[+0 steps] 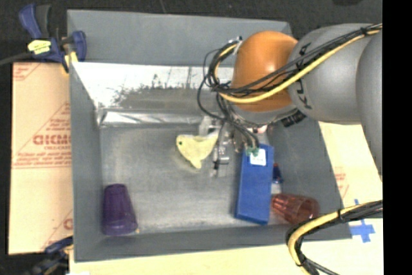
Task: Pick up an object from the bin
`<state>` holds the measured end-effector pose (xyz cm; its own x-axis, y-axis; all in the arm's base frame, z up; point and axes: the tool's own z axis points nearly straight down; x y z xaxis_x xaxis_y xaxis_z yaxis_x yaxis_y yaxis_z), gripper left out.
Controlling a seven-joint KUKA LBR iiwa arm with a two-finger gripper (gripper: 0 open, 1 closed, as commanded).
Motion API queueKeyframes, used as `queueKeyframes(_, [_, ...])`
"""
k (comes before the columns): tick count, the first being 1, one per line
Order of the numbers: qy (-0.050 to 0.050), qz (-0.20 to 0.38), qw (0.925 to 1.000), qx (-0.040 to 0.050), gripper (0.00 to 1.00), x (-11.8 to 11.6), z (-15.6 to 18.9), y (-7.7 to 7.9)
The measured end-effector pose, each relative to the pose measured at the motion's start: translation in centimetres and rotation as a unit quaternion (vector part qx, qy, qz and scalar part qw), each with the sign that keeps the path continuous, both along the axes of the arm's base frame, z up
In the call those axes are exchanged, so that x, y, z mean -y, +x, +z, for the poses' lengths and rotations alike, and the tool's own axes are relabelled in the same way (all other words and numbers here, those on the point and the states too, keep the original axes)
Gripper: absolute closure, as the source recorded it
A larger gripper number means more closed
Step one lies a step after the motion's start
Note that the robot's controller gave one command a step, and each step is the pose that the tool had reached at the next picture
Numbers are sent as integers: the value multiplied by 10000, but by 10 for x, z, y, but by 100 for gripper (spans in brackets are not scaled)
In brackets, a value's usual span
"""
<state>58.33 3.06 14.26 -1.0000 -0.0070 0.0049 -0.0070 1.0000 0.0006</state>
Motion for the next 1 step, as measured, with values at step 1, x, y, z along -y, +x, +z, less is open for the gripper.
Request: queueKeyframes(1, [1, -3, 10000, 41, 0, 0, 5, 2])
